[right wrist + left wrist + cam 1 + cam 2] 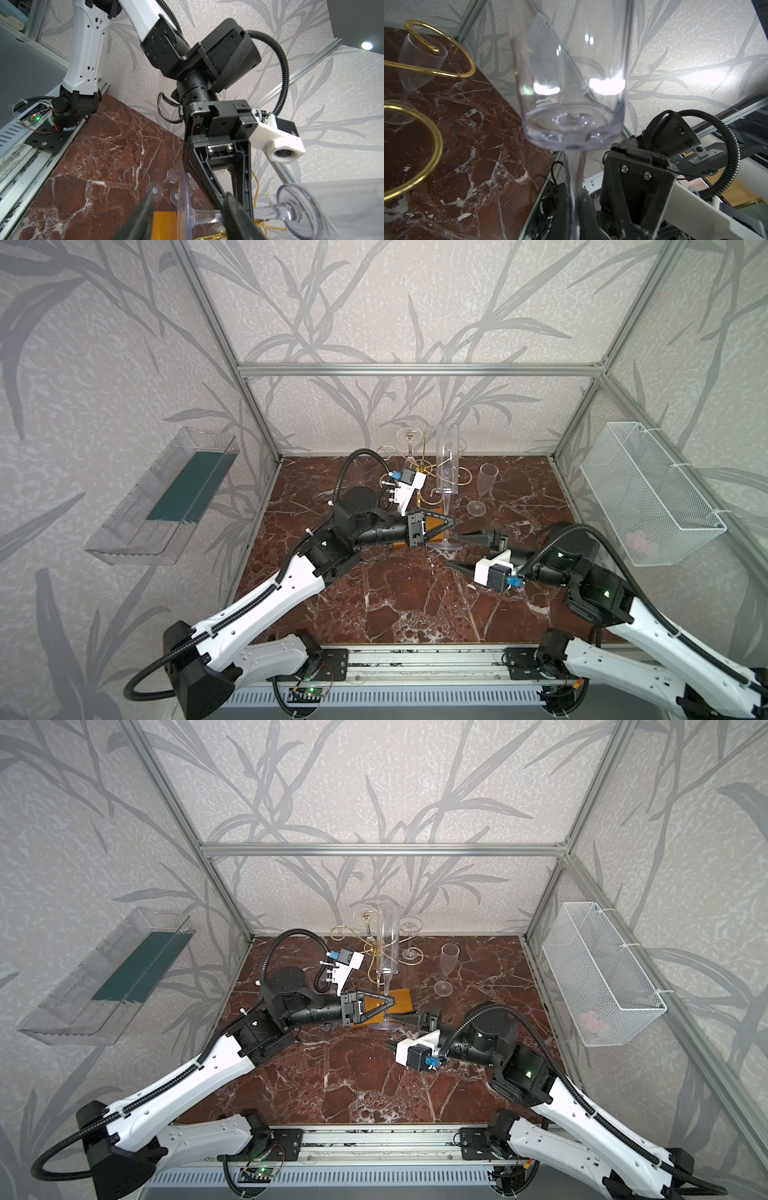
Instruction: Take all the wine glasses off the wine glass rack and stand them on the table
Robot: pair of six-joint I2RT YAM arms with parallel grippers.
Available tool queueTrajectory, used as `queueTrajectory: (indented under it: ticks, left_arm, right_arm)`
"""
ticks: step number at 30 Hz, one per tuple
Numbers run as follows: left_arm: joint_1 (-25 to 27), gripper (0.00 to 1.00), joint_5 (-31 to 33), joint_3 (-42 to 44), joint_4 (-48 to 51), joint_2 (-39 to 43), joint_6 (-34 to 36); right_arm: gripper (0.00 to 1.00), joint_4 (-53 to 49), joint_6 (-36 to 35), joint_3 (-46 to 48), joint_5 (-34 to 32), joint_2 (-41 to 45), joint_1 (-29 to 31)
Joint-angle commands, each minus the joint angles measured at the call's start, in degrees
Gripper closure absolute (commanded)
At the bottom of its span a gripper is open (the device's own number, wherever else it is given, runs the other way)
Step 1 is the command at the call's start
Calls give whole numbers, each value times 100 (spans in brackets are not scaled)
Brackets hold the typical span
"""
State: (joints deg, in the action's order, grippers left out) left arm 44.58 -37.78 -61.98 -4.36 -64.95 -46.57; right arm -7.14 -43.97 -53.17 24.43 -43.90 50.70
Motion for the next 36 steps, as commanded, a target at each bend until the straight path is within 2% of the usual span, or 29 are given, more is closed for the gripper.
queueTrajectory:
  ticks: [1,4,6,10,15,18,21,25,31,36]
  left_arm:
    - [18,100,523,-47,47,339,409]
    - [16,100,1160,-57,523,614,971]
    - [16,100,1645,-100,847,783,1375]
    - [18,100,2515,46,1078,1198,2071]
    - [17,100,3178,142,1242,1518,2832]
    - [32,100,3368,142,1280,1572,3183]
    - [67,100,3281,84,1291,1526,3613]
    - [248,100,3417,53,1236,1464,3928]
    - [732,100,3934,-68,1326,1298,4638]
    - [785,100,4040,-20,1114,1226,4776]
  right_arm:
    - [1,816,494,297,-329,273,46]
    - [1,1367,1240,465,-926,501,45]
    - [1,1363,1676,359,-1456,581,47]
    - [1,1342,2133,144,-2153,599,45]
    - [1,1379,3581,-207,-3191,508,46]
    - [1,1085,3959,-537,-3211,295,46]
    - [1,955,4298,-777,-3158,11,37]
    - [1,876,4786,-992,-3514,-368,3]
    - [1,810,5044,-1310,-2814,-780,-41]
    - [1,639,5304,-1583,-2095,-945,-53]
